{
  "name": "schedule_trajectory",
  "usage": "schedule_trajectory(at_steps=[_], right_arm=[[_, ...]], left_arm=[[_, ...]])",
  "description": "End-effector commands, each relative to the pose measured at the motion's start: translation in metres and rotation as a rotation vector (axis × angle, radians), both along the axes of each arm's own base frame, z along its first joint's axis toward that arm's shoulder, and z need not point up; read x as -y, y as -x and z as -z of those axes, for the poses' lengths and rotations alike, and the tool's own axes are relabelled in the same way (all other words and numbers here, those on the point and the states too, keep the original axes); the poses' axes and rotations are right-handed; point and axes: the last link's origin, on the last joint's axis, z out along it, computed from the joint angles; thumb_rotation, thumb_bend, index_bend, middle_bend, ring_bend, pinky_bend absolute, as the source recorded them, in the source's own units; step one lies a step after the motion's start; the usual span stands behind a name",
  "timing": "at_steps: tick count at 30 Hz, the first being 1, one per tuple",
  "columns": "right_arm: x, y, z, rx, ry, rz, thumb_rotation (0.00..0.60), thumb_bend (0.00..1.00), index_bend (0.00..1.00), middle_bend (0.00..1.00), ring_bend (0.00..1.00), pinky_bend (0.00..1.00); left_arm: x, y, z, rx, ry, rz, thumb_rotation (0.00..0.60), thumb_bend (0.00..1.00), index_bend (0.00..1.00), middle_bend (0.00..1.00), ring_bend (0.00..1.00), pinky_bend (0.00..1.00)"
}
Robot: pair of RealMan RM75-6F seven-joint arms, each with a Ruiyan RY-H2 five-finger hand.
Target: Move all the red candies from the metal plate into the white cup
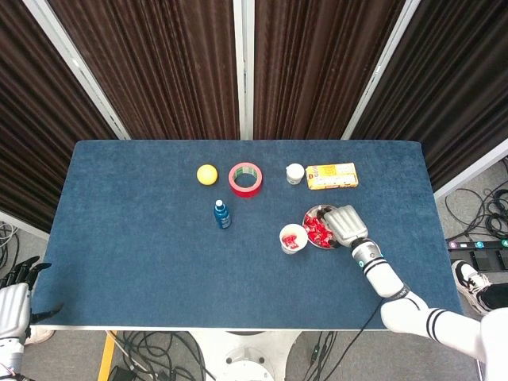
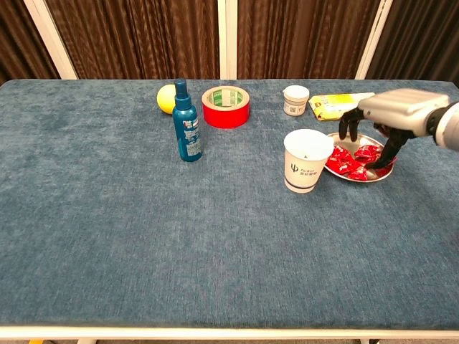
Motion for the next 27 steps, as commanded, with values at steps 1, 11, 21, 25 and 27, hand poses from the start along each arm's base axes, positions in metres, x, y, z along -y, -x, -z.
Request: schedule_trajectory(at_steps=[1,11,21,25,27], right_arm=[[0.003,-0.002,0.015,-0.016,-0.022,-0.005,0.600,0.13,0.34,0.36,0.81,1.00],[0.012,-0.006,0.024,-0.027,-0.008,-0.004,0.600,0.16,0.37,0.36,0.81,1.00],[0.014,-0.005,0.028,-0.014,0.021,0.000,0.600,0.30,0.57,0.49,0.85,1.00],[0.014,-0.004,0.024,0.002,0.037,0.004,0.600,0.31,0.62,0.52,0.86,1.00],[0.014,-0.003,0.020,0.013,0.048,0.007,0.600,0.31,0.62,0.53,0.86,1.00]], left_arm=[[0.000,0.000,0.001,0.000,0.003,-0.002,0.600,0.05,0.30,0.22,0.14,0.19],[0.002,0.003,0.001,0.005,0.002,-0.014,0.600,0.05,0.30,0.22,0.14,0.19],[0.002,0.005,0.002,0.007,0.001,-0.014,0.600,0.05,0.30,0.22,0.14,0.19],[0.003,0.005,0.002,0.008,0.003,-0.016,0.600,0.05,0.30,0.22,0.14,0.19],[0.003,0.004,0.003,0.008,0.004,-0.015,0.600,0.05,0.30,0.22,0.14,0.19]])
